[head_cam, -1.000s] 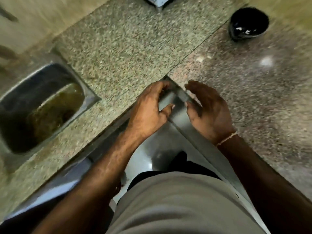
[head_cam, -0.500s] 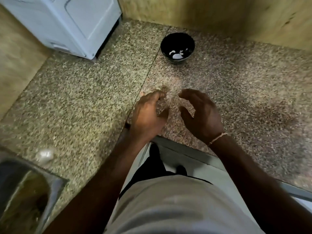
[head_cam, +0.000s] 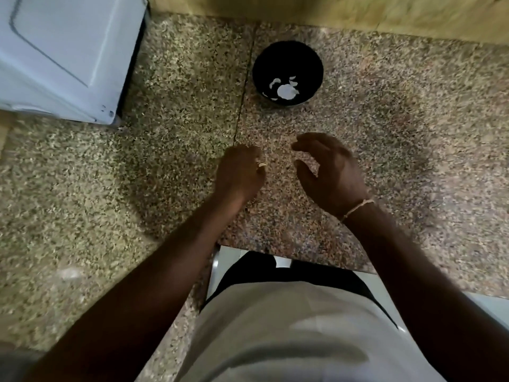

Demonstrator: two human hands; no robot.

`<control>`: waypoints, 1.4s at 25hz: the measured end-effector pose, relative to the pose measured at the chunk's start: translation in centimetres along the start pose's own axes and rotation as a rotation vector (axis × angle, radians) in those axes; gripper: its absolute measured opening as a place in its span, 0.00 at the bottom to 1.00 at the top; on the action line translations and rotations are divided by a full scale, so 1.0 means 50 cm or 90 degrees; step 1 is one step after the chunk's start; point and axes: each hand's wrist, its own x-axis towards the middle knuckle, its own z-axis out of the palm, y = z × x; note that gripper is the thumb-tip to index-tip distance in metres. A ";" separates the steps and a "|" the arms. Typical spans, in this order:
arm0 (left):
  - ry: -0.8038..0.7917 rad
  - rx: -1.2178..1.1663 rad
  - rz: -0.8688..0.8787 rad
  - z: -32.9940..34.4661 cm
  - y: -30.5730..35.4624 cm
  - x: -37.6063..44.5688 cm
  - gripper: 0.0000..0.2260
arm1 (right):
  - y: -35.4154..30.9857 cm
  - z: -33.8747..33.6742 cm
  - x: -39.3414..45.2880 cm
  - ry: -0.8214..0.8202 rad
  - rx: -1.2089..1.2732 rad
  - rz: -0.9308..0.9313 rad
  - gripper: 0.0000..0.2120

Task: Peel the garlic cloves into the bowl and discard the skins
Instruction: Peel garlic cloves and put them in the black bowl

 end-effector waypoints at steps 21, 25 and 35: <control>0.181 -0.162 0.040 -0.111 0.098 0.184 0.05 | 0.022 -0.018 0.205 0.076 0.028 0.053 0.15; 0.172 -0.187 0.043 -0.113 0.095 0.197 0.07 | 0.023 -0.026 0.223 0.085 0.002 0.065 0.15; 0.116 -0.271 -0.042 -0.023 -0.016 -0.039 0.05 | -0.012 0.065 0.093 -0.014 0.031 0.042 0.13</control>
